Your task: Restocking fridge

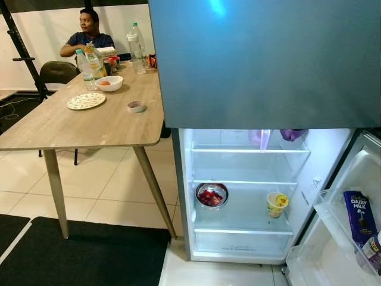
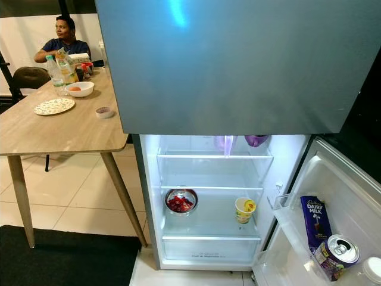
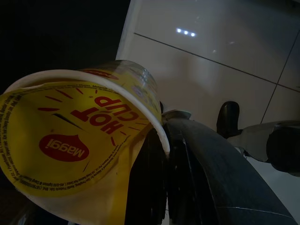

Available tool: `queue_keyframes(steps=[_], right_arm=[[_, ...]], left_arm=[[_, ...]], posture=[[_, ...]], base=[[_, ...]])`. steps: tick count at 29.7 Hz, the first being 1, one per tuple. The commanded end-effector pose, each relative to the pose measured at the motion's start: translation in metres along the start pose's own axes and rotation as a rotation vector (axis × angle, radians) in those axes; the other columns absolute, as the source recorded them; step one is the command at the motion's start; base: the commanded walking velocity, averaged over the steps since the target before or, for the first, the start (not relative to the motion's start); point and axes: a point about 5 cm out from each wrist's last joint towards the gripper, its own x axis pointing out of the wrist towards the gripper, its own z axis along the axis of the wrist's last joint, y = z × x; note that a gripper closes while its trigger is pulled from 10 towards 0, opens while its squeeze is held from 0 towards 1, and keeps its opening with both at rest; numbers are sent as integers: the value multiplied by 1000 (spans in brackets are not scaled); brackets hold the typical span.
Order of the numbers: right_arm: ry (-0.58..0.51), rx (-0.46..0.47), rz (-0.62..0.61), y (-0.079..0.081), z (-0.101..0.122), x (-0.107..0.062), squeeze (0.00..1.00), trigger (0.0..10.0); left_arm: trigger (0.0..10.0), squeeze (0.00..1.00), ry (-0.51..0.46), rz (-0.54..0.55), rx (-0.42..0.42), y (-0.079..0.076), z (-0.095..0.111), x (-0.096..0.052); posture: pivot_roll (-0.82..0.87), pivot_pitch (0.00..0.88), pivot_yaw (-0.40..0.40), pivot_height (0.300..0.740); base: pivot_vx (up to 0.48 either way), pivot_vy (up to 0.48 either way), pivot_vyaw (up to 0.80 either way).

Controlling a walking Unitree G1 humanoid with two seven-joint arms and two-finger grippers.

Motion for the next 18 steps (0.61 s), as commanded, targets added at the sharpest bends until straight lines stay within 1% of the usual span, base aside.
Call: queue_keyframes(steps=[1,18], right_arm=[[-1,0,10,4,0,1,0,10000],[-4,-4,20,5,1,1,0,10000]], left_arm=[[10000,0,11,11,14,6,-1,-2],[10000,0,11,7,17,6,-1,-2]], posture=[[-63,0,21,740],[-65,0,23,740]], base=[[0,0,0],[0,0,0]])
